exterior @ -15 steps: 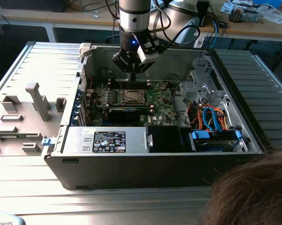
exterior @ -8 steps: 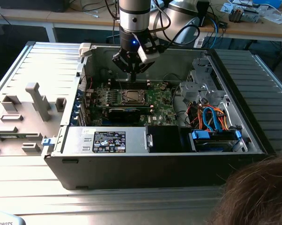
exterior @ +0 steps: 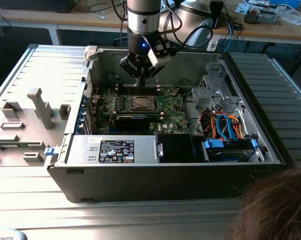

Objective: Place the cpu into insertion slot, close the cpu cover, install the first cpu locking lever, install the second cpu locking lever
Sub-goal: 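Install the first cpu locking lever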

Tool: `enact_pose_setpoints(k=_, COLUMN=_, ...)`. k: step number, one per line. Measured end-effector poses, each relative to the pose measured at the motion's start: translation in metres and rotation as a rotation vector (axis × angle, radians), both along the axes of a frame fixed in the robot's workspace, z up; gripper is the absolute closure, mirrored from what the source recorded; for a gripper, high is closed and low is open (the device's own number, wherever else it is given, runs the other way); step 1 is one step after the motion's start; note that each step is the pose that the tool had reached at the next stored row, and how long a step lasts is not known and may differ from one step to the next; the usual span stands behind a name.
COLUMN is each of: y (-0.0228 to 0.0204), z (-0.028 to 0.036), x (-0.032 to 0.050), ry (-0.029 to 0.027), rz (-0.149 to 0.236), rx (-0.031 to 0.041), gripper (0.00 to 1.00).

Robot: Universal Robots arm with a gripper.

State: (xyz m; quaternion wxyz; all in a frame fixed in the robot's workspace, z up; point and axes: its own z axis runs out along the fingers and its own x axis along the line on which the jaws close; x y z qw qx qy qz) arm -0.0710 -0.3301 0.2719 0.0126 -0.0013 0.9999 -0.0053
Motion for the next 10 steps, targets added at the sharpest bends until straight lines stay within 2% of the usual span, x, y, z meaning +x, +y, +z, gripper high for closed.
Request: enact_pose_setpoints(k=10, y=0.0, z=0.0, x=0.0, ry=0.0, rz=0.034, rx=0.0, gripper=0.89)
